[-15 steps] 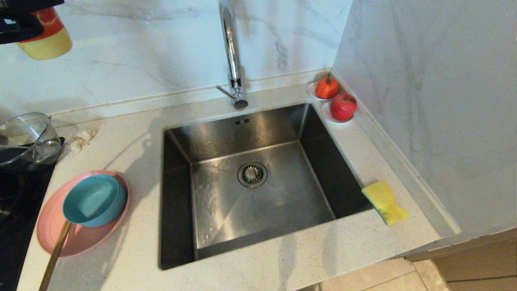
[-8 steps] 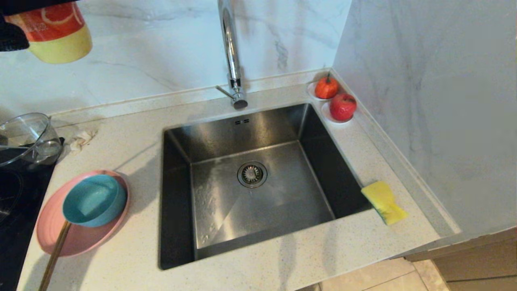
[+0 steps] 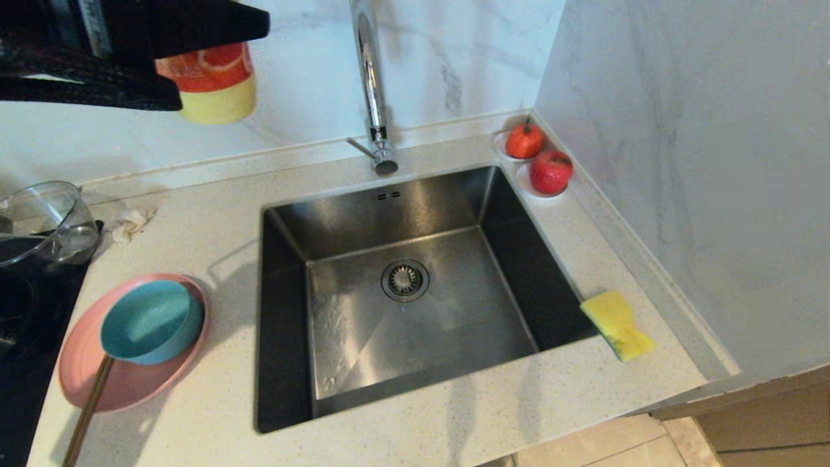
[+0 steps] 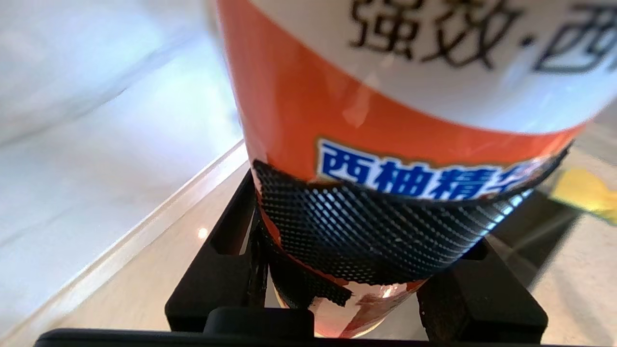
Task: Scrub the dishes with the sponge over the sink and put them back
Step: Squeeze it onto the sponge
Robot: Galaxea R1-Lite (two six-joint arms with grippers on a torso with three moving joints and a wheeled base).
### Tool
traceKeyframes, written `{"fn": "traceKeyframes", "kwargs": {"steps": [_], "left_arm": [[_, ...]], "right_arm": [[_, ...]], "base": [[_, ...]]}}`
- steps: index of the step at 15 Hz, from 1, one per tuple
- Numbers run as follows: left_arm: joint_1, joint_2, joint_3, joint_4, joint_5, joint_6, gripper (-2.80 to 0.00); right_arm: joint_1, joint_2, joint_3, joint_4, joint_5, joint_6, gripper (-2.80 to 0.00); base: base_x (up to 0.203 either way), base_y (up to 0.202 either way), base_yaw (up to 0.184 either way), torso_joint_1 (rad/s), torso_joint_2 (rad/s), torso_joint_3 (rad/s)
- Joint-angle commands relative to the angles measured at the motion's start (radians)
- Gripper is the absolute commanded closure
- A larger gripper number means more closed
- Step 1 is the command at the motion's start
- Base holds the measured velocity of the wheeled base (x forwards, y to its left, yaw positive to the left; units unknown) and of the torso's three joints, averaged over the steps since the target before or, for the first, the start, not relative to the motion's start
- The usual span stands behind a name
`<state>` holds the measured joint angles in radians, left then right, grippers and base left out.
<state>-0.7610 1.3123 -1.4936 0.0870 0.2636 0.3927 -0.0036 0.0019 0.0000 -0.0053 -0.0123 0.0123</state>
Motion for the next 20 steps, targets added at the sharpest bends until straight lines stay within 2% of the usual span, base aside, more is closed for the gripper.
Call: {"fn": "traceKeyframes", "kwargs": {"steps": [1,3,8,11,20], "left_arm": [[-0.051,0.076,-0.042,0.000,0.002,0.009,0.00],[-0.104,0.127,-0.058,-0.002,0.002,0.011,0.00],[-0.165,0.222,-0.141,-0.003,0.003,0.012,0.00],[-0.195,0.284,-0.165,0.000,0.003,0.017,0.00],[-0.253,0.556,-0.185,-0.002,0.022,0.082,0.00]], "right_arm": [[0.001,0.001,0.000,-0.001,0.000,0.000,0.00],[0.000,0.001,0.000,-0.001,0.000,0.000,0.00],[0.000,0.001,0.000,-0.001,0.000,0.000,0.00],[0.001,0.001,0.000,-0.001,0.000,0.000,0.00],[-0.001,0.001,0.000,-0.001,0.000,0.000,0.00]], "base": [[0.000,0.000,0.000,0.000,0.00,0.000],[0.000,0.000,0.000,0.000,0.00,0.000],[0.000,0.000,0.000,0.000,0.00,0.000],[0.000,0.000,0.000,0.000,0.00,0.000],[0.000,0.000,0.000,0.000,0.00,0.000]]}}
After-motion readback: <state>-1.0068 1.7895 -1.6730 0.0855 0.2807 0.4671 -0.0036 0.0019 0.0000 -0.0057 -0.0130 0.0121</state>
